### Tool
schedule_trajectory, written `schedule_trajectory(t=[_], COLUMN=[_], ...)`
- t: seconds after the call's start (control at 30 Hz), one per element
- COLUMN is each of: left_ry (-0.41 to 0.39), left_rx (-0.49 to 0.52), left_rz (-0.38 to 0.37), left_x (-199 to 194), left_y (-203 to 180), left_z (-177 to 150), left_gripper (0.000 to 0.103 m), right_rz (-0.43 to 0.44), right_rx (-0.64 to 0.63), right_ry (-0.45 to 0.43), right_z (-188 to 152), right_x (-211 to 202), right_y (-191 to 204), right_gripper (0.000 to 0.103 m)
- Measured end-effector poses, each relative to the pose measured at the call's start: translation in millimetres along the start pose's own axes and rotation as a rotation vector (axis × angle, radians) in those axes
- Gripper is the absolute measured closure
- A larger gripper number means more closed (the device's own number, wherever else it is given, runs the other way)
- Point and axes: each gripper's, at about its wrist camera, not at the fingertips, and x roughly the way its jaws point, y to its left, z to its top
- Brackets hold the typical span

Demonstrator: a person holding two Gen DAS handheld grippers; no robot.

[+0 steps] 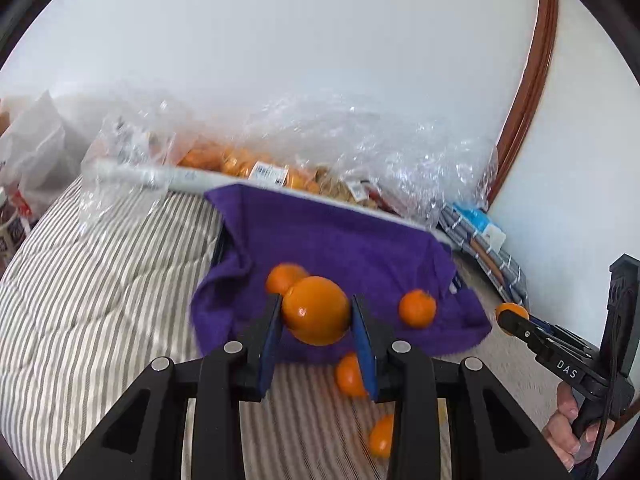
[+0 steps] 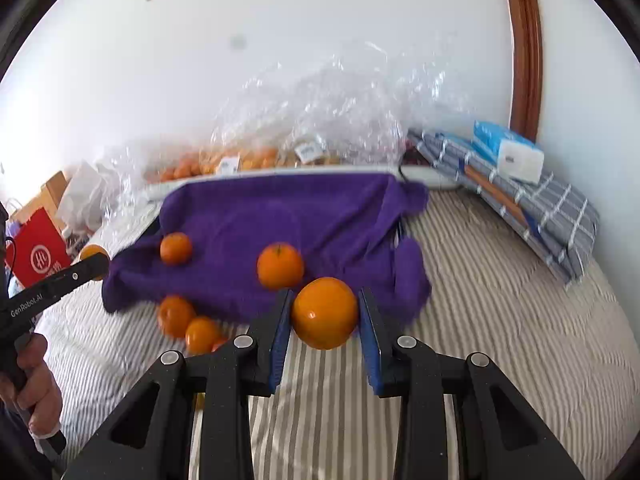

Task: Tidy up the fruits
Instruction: 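Carry both held oranges up onto the purple towel, then open both grippers to release the oranges onto the towel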

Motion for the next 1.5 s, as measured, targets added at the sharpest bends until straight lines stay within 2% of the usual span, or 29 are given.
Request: schedule_trajectory(t=[0.23,0.33,0.47,0.5,0.57,0.67,0.87,1.2,1.5], left_ry=[-0.030,-0.031,-0.010,-0.010,0.000,0.012,0.064,0.131,0.156], left_rx=[-0.025,-0.061,-0.049,-0.049,-0.064,-0.108,-0.079,-0.023,0.028], left_rz=[0.032,0.039,0.053,0.048,0.044,-0.002,0.001,-0.013,0.030], left_x=[42,56,64,63,64,64,76,87,95], left_y=[-17,-12,-2,0,5,11,5,-13,-25], left_z=[26,25,20,19,19,19,9,0,-7], left_gripper=[0.071,0.071,0.071,0.071,0.071,0.071,0.071,0.071,0.071], right_rz=[0.012,0.027,0.056,0.073,0.050,0.059,0.081,0.095,0.077], right_rx=[0.006,-0.008,-0.004,0.009,0.002,0.004,0.044,0.079,0.075], right_ry=[-0.008,0.001,0.007,0.018,0.072,0.079,0.157,0.138,0.120], right_z=[49,55,47,43,42,41,27,27,28], right_x=[43,61,77,82,91,97,114,111,107], right_y=[-17,-17,-21,-25,-25,-27,-31,-35,-34], right_gripper=[0.071,0.071,0.071,0.071,0.071,0.071,0.071,0.071,0.070])
